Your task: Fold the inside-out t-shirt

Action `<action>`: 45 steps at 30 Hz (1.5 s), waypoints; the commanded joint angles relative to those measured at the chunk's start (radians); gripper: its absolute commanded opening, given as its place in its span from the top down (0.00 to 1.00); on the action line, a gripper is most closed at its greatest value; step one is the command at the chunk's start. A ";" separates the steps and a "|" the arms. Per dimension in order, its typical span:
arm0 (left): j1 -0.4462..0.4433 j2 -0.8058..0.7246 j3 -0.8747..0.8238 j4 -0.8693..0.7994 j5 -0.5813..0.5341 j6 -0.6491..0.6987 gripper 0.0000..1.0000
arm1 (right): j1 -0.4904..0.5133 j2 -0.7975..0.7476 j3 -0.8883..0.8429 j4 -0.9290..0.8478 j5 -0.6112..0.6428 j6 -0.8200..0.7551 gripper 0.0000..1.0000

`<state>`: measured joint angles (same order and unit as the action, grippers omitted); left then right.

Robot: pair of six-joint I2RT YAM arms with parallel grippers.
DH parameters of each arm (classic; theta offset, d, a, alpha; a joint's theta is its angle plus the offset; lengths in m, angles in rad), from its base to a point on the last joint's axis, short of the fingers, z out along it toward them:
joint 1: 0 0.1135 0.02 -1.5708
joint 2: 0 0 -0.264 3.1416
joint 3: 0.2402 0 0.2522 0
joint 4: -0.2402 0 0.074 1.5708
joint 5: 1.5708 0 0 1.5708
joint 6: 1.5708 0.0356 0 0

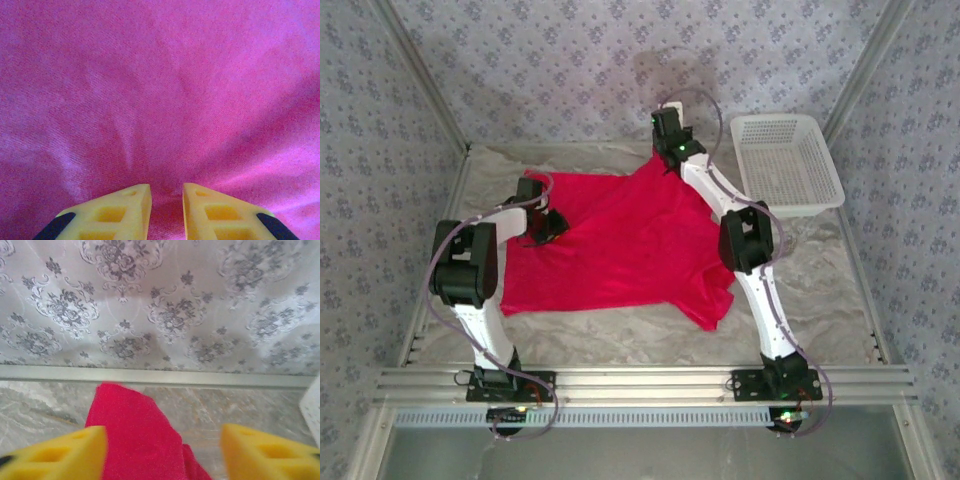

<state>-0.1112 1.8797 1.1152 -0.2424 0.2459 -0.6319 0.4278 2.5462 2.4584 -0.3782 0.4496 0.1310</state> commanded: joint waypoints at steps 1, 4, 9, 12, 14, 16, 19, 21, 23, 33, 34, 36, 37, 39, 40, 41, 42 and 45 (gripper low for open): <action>0.011 0.001 -0.028 -0.049 -0.027 0.024 0.76 | -0.040 0.130 0.201 -0.282 -0.153 0.041 0.17; 0.020 -0.020 -0.018 -0.065 -0.018 0.029 0.75 | -0.064 0.068 0.144 -0.367 -0.210 0.143 0.14; 0.022 -0.025 0.048 -0.092 0.019 0.025 0.75 | -0.118 -0.046 -0.087 -0.187 -0.350 0.220 0.16; 0.021 -0.019 0.073 -0.090 0.040 0.009 0.75 | -0.119 0.004 -0.032 -0.217 -0.402 0.233 0.21; 0.022 -0.019 0.078 -0.077 0.058 -0.006 0.75 | -0.108 0.011 -0.026 -0.275 -0.402 0.236 0.21; 0.031 -0.012 0.086 -0.061 0.088 -0.023 0.75 | -0.092 -0.015 -0.061 -0.306 -0.377 0.237 0.21; 0.049 0.005 0.131 -0.066 0.123 -0.034 0.75 | -0.074 -0.090 -0.149 -0.356 -0.287 0.260 0.20; 0.052 0.015 0.170 -0.082 0.118 -0.026 0.75 | -0.067 -0.151 -0.207 -0.394 -0.232 0.274 0.19; 0.057 0.033 0.213 -0.090 0.115 -0.023 0.75 | -0.064 -0.229 -0.309 -0.388 -0.226 0.312 0.18; 0.118 0.274 0.436 -0.084 0.133 -0.074 0.74 | -0.023 -0.518 -0.960 -0.148 -0.455 0.485 0.18; 0.120 0.292 0.450 -0.090 0.126 -0.071 0.74 | -0.020 -0.540 -1.017 -0.142 -0.444 0.511 0.18; 0.123 0.327 0.481 -0.117 0.116 -0.059 0.74 | -0.006 -0.602 -1.172 -0.105 -0.422 0.573 0.18; 0.125 0.335 0.482 -0.123 0.109 -0.055 0.74 | 0.008 -0.632 -1.235 -0.090 -0.407 0.594 0.18; 0.127 0.338 0.470 -0.123 0.091 -0.047 0.74 | 0.051 -0.693 -1.372 -0.079 -0.363 0.646 0.18; 0.127 0.338 0.464 -0.124 0.081 -0.045 0.74 | 0.076 -0.719 -1.414 -0.078 -0.342 0.671 0.17; 0.129 0.339 0.455 -0.121 0.076 -0.045 0.74 | 0.103 -0.746 -1.456 -0.076 -0.322 0.705 0.18; 0.131 0.340 0.448 -0.119 0.072 -0.045 0.74 | 0.129 -0.771 -1.488 -0.075 -0.311 0.734 0.17; 0.135 0.336 0.437 -0.117 0.071 -0.048 0.74 | 0.182 -0.834 -1.514 -0.073 -0.301 0.760 0.17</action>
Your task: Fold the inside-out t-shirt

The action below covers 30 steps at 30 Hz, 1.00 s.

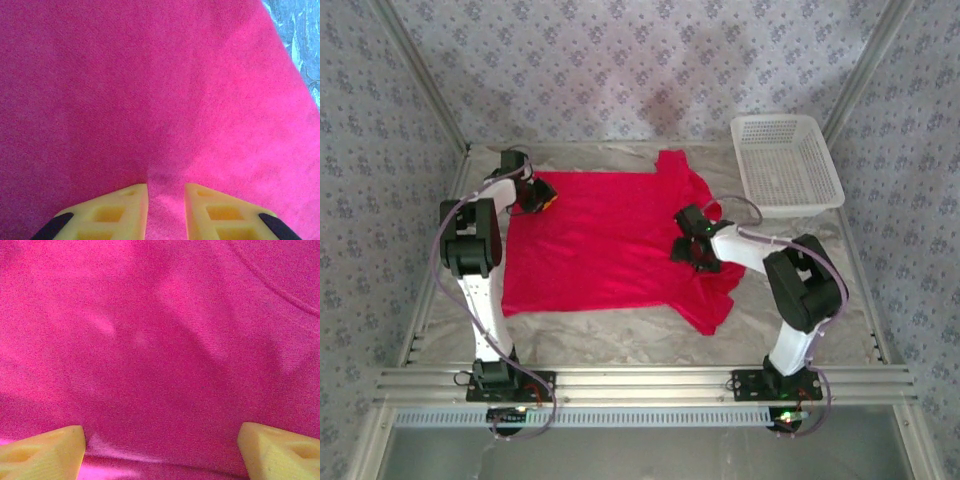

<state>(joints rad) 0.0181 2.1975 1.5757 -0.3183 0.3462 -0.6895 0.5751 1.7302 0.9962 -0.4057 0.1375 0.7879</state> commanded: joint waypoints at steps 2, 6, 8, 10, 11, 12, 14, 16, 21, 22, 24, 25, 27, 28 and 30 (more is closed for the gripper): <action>0.006 0.009 -0.024 -0.044 -0.030 0.013 0.74 | 0.043 -0.051 -0.027 -0.045 0.011 0.067 0.16; 0.004 -0.043 -0.021 -0.077 -0.030 0.032 0.74 | 0.003 -0.073 0.072 -0.081 0.034 -0.009 0.16; -0.003 -0.089 -0.028 -0.101 -0.031 0.052 0.73 | -0.040 -0.045 0.142 -0.090 0.053 -0.053 0.18; -0.019 -0.127 -0.031 -0.135 -0.024 0.073 0.73 | -0.077 0.005 0.221 -0.086 0.065 -0.097 0.20; -0.034 -0.151 -0.046 -0.143 -0.012 0.080 0.73 | -0.096 0.040 0.273 -0.098 0.063 -0.114 0.20; -0.053 -0.176 -0.070 -0.141 -0.001 0.082 0.73 | -0.117 0.085 0.325 -0.108 0.059 -0.134 0.20; -0.093 -0.225 -0.136 -0.115 0.016 0.073 0.73 | -0.142 0.173 0.429 -0.149 0.059 -0.150 0.19; -0.128 -0.267 -0.210 -0.068 0.039 0.050 0.73 | -0.159 0.260 0.534 -0.214 0.069 -0.183 0.19; -0.172 -0.365 -0.370 0.028 0.089 -0.008 0.73 | -0.176 0.334 0.648 -0.311 0.109 -0.186 0.18; -0.177 -0.382 -0.390 0.034 0.091 -0.013 0.73 | -0.177 0.326 0.638 -0.302 0.108 -0.182 0.18; -0.184 -0.423 -0.442 0.056 0.098 -0.025 0.73 | -0.181 0.307 0.605 -0.273 0.102 -0.179 0.17; -0.187 -0.438 -0.465 0.072 0.102 -0.036 0.74 | -0.182 0.303 0.594 -0.262 0.097 -0.176 0.17; -0.194 -0.459 -0.509 0.110 0.129 -0.066 0.73 | -0.188 0.310 0.581 -0.250 0.086 -0.170 0.17; -0.199 -0.462 -0.524 0.122 0.136 -0.072 0.73 | -0.191 0.316 0.579 -0.248 0.084 -0.167 0.17; -0.207 -0.464 -0.548 0.130 0.143 -0.077 0.73 | -0.196 0.329 0.575 -0.243 0.079 -0.167 0.17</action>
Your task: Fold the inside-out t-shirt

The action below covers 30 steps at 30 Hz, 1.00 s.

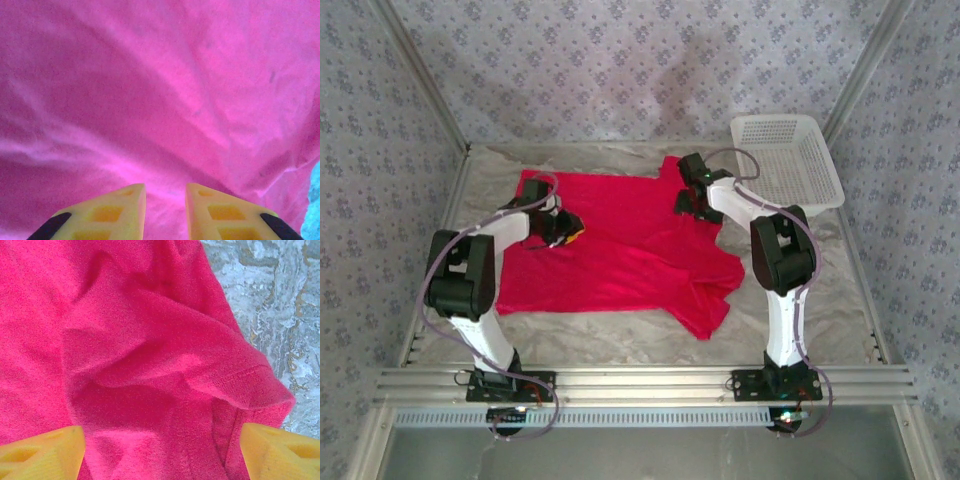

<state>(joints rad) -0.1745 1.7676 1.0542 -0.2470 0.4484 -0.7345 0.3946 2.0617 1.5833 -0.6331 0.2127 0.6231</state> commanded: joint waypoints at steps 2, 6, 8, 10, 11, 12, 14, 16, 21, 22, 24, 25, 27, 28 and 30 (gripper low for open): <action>-0.018 -0.034 -0.054 0.075 0.047 -0.039 0.73 | -0.020 0.007 -0.015 -0.017 0.005 -0.002 0.17; -0.017 -0.037 -0.093 0.091 0.044 -0.040 0.73 | -0.033 0.022 -0.028 0.004 0.008 -0.001 0.17; -0.017 -0.033 -0.106 0.098 0.045 -0.040 0.73 | -0.043 0.039 -0.027 0.027 0.003 -0.005 0.16; -0.016 -0.028 -0.120 0.101 0.044 -0.037 0.73 | -0.058 0.066 -0.016 0.068 -0.017 -0.005 0.16; -0.015 -0.027 -0.128 0.101 0.041 -0.032 0.73 | -0.065 0.086 -0.007 0.084 -0.026 -0.001 0.16; -0.013 -0.025 -0.138 0.101 0.040 -0.027 0.73 | -0.071 0.109 0.006 0.092 -0.036 -0.002 0.16; -0.004 -0.023 -0.157 0.101 0.032 -0.014 0.73 | -0.081 0.152 0.048 0.096 -0.032 -0.002 0.16; 0.015 -0.019 -0.177 0.092 0.017 0.014 0.73 | -0.098 0.208 0.130 0.045 -0.007 -0.002 0.17; 0.118 -0.016 -0.236 0.023 -0.039 0.112 0.74 | -0.140 0.300 0.331 -0.102 0.138 -0.026 0.17; 0.139 -0.019 -0.248 0.017 -0.041 0.119 0.74 | -0.144 0.312 0.359 -0.111 0.147 -0.034 0.17; 0.165 -0.029 -0.272 0.018 -0.068 0.124 0.74 | -0.156 0.348 0.431 -0.140 0.155 -0.060 0.17; 0.169 -0.030 -0.273 0.018 -0.073 0.126 0.74 | -0.160 0.364 0.463 -0.155 0.155 -0.065 0.18; 0.167 -0.025 -0.266 0.017 -0.060 0.121 0.74 | -0.163 0.392 0.523 -0.176 0.152 -0.080 0.18; 0.163 -0.025 -0.261 0.017 -0.057 0.118 0.74 | -0.164 0.398 0.546 -0.181 0.152 -0.089 0.18; 0.143 -0.029 -0.238 0.003 -0.055 0.114 0.74 | -0.158 0.397 0.580 -0.179 0.147 -0.101 0.18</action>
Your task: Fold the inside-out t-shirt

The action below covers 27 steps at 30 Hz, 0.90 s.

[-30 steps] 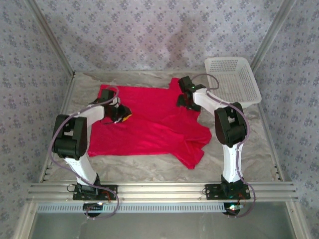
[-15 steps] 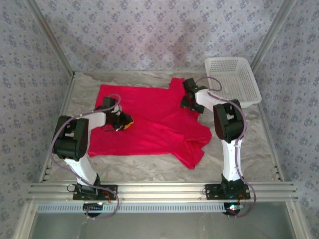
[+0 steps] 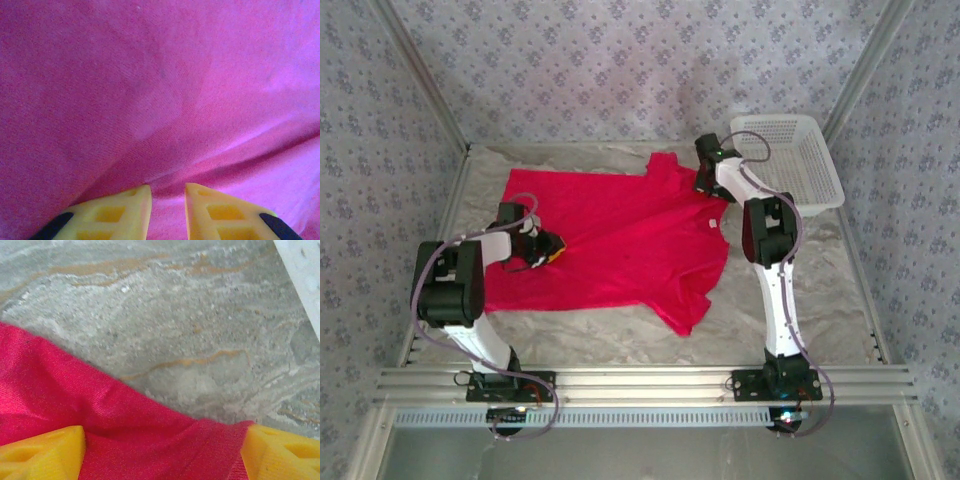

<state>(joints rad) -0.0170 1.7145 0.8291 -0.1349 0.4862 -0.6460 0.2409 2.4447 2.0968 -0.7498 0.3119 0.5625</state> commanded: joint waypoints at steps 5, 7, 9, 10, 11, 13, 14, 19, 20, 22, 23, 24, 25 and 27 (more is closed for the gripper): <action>-0.075 -0.021 0.084 -0.171 -0.097 0.011 0.70 | 0.039 -0.078 0.055 -0.100 -0.002 -0.046 0.17; -0.092 -0.045 0.134 -0.192 -0.115 0.013 0.68 | 0.065 -0.154 -0.016 -0.097 -0.028 -0.043 0.17; -0.093 -0.045 0.182 -0.198 -0.133 0.014 0.67 | 0.094 -0.263 -0.155 -0.056 -0.087 -0.033 0.17; -0.090 -0.031 0.206 -0.197 -0.140 0.015 0.66 | 0.111 -0.320 -0.249 -0.012 -0.127 -0.020 0.17; -0.086 -0.010 0.228 -0.192 -0.144 0.017 0.66 | 0.123 -0.366 -0.328 0.027 -0.164 -0.007 0.17; -0.070 0.067 0.284 -0.177 -0.138 0.014 0.66 | 0.152 -0.450 -0.478 0.084 -0.238 0.043 0.16; -0.062 0.105 0.317 -0.173 -0.130 0.014 0.66 | 0.161 -0.478 -0.534 0.102 -0.268 0.059 0.16; -0.044 0.296 0.524 -0.181 -0.123 0.008 0.66 | 0.175 -0.513 -0.725 0.207 -0.311 0.135 0.16; -0.044 0.326 0.558 -0.184 -0.123 0.008 0.66 | 0.167 -0.494 -0.735 0.217 -0.311 0.145 0.16; -0.044 0.391 0.623 -0.188 -0.126 0.004 0.66 | 0.146 -0.448 -0.743 0.233 -0.295 0.156 0.16; -0.044 0.414 0.648 -0.190 -0.123 0.003 0.66 | 0.135 -0.423 -0.731 0.232 -0.274 0.157 0.16; -0.047 0.437 0.672 -0.190 -0.125 0.004 0.66 | 0.119 -0.393 -0.710 0.224 -0.243 0.157 0.16; -0.049 0.455 0.692 -0.183 -0.134 0.007 0.66 | 0.109 -0.363 -0.685 0.212 -0.213 0.158 0.16; -0.055 0.488 0.718 -0.158 -0.153 0.014 0.66 | 0.083 -0.302 -0.619 0.162 -0.187 0.163 0.16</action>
<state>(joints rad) -0.0620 2.1494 1.5082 -0.2863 0.3656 -0.6437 0.3637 2.0327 1.4361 -0.5552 0.0639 0.6926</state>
